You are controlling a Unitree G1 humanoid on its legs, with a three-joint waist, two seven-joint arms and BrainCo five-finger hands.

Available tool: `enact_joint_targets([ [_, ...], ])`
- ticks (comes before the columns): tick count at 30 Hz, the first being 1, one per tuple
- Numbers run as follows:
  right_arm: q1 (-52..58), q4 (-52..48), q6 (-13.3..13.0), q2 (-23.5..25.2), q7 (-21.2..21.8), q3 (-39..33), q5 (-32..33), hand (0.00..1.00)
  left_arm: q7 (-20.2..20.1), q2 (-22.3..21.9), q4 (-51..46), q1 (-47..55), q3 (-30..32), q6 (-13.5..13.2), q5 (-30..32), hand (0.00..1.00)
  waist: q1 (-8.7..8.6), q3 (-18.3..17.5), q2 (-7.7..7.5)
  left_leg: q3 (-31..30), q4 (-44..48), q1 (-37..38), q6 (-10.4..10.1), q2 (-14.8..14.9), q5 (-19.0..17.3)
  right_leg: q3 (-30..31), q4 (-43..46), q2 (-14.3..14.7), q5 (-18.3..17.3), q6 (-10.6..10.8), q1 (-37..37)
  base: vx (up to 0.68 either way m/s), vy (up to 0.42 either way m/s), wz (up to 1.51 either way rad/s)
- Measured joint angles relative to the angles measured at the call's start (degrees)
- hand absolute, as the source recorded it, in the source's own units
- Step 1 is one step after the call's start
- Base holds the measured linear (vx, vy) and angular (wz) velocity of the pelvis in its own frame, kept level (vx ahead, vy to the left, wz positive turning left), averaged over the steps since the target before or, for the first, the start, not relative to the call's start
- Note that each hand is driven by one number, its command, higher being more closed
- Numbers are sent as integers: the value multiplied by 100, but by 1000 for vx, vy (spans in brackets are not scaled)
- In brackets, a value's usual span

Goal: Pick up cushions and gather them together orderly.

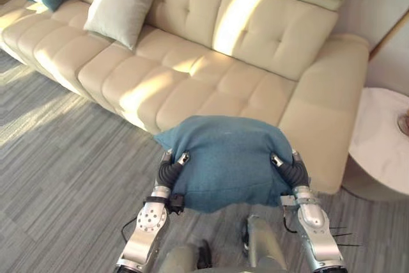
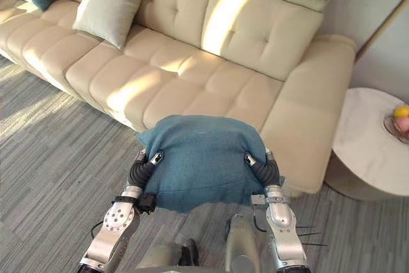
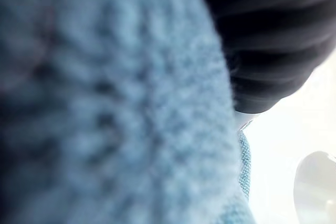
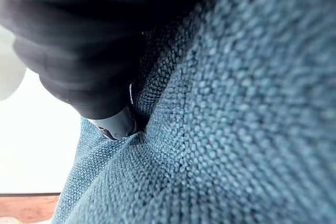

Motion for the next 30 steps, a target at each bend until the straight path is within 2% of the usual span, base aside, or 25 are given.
enact_joint_targets([
  [1, 39, -16, 0, 0, 1, -17, 3, 100, -29, -31, 33, -12, -5, 0, 9, 100, -52, -36, 8, -82, 14, 90, -108, -11, -61, 147, 0, 8, 475, -200, 56, 547, -175, 49],
  [2, 41, -22, 2, -77, 5, -101, 32, 100, -83, -171, 126, -83, -22, 0, 55, 100, -80, -56, 240, -108, 286, 51, -233, 207, -107, 26, 289, 85, 363, -297, 42, 511, -178, 37],
  [3, 55, -54, 7, -124, 14, -170, 45, 100, -88, -226, 140, -157, -58, -1, 72, 100, -75, -49, 336, 13, 980, -203, -467, 456, 7, -56, 380, 204, 145, -351, 131, 607, -209, 18],
  [4, 57, -77, 42, -121, 12, -173, 45, 100, -88, -241, 151, -173, -57, 0, 70, 100, -64, -47, 335, 110, 1420, -338, -703, 606, 148, -68, 384, 282, 56, -383, 229, 481, -149, -11],
  [5, 130, -293, 179, -110, -8, -167, 44, 100, -89, -263, 160, -157, -55, 5, 67, 100, -34, -27, 349, 318, 2396, -596, -960, 959, 584, -34, 325, 489, -69, -496, 532, 383, -117, -28],
  [6, 203, -463, 196, -128, -32, -166, 45, 100, -88, -281, 160, -139, -54, 5, 66, 100, -6, -18, 359, 406, 2889, -742, -967, 1175, 845, 4, 235, 612, -120, -532, 722, 516, -130, -61],
  [7, 411, -934, 196, -129, -81, -167, 46, 100, -89, -315, 158, -128, -56, 4, 65, 100, 106, -27, 337, 672, 3618, -954, -872, 1608, 771, 154, -55, 842, -148, -550, 1167, 377, -77, -59],
  [8, 483, -1140, 187, -128, -94, -168, 46, 100, -89, -326, 155, -132, -55, 2, 66, 100, 125, -46, 311, 793, 3698, -1014, -766, 1713, 710, 220, -151, 869, -154, -558, 1270, 457, -69, -87],
  [9, 531, -1530, 102, -125, -110, -168, 45, 100, -89, -342, 117, -137, -45, -13, 66, 100, 149, -66, 233, 1109, 3411, -1249, -412, 1859, 497, 533, -333, 891, -161, -560, 1426, 310, -9, -92],
  [10, 514, -1719, 83, -126, -112, -168, 43, 100, -89, -353, 96, -148, -43, -13, 66, 100, 212, -66, 226, 1182, 2989, -1381, -248, 1911, 399, 806, -425, 904, -186, -537, 1508, 249, -1, -102],
  [12, 497, -1779, 67, -126, -112, -168, 41, 100, -89, -378, 50, -146, -32, -16, 66, 100, 264, -65, 220, 1092, 2428, -1444, -232, 1926, 388, 1104, -434, 909, -257, -515, 1562, 123, 74, -89],
  [13, 495, -1775, 68, -128, -119, -168, 41, 100, -86, -411, 23, -145, -17, -21, 70, 100, 281, -64, 218, 870, 1798, -1448, -264, 1902, 405, 1340, -426, 902, -320, -449, 1614, 128, 133, -99],
  [17, 393, -1361, 70, -125, -126, -148, 35, 100, -76, -459, 29, -56, 30, -34, 132, 100, 264, -76, 234, -242, -21, -1331, -598, 1591, 655, 2248, -394, 894, -428, -259, 1691, 107, 248, -115],
  [18, 376, -1258, 71, -127, -126, -146, 35, 100, -75, -463, 32, -13, 28, -34, 169, 100, 252, -88, 255, -380, -374, -1231, -700, 1536, 725, 2450, -394, 907, -429, -119, 1685, 132, 443, -129],
  [19, 351, -1147, 74, -141, -125, -138, 31, 100, -74, -481, 54, 37, 28, -34, 182, 100, 263, -123, 312, -474, -757, -1112, -751, 1512, 851, 2666, -406, 965, -430, 5, 1670, 113, 395, -141],
  [20, 290, -986, 88, -142, -122, -95, 23, 100, -67, -483, 135, 92, 29, -33, 181, 100, 262, -164, 385, -498, -828, -985, -985, 1475, 1473, 2899, -534, 1026, -373, 184, 1706, 157, 495, -155],
  [21, 282, -818, 94, -112, -109, -65, -26, 100, -66, -435, 234, 124, 34, -33, 181, 100, 259, -195, 305, -373, -734, -918, -899, 1377, 1594, 3124, -707, 953, -259, 361, 1794, 142, 398, -127],
  [22, 288, -767, 97, -74, -106, -43, -34, 100, -65, -412, 274, 135, 38, -33, 181, 100, 225, -229, 246, -279, -748, -901, -866, 1294, 1576, 3169, -789, 846, -221, 424, 1800, 175, 429, -82],
  [24, 269, -671, 98, -46, -73, -27, -76, 100, -67, -359, 334, 168, 44, -33, 180, 100, 132, -301, 115, 221, -791, -812, -757, 1046, 1567, 3391, -1061, 512, -60, 687, 1749, 117, 277, -72],
  [27, 55, -385, 98, -79, -43, 137, -78, 100, -67, -248, 334, 261, 111, -35, 180, 100, 178, -317, 98, 716, -793, -716, -603, 850, 1465, 3628, -1314, 289, 131, 813, 1657, 42, 200, -92],
  [30, -98, -11, 105, -51, -35, 184, -78, 100, -67, -220, 327, 284, 134, -35, 183, 100, 218, -317, 98, 916, -793, -706, -508, 814, 1317, 3641, -1523, 272, 309, 774, 1589, -4, 98, -55],
])
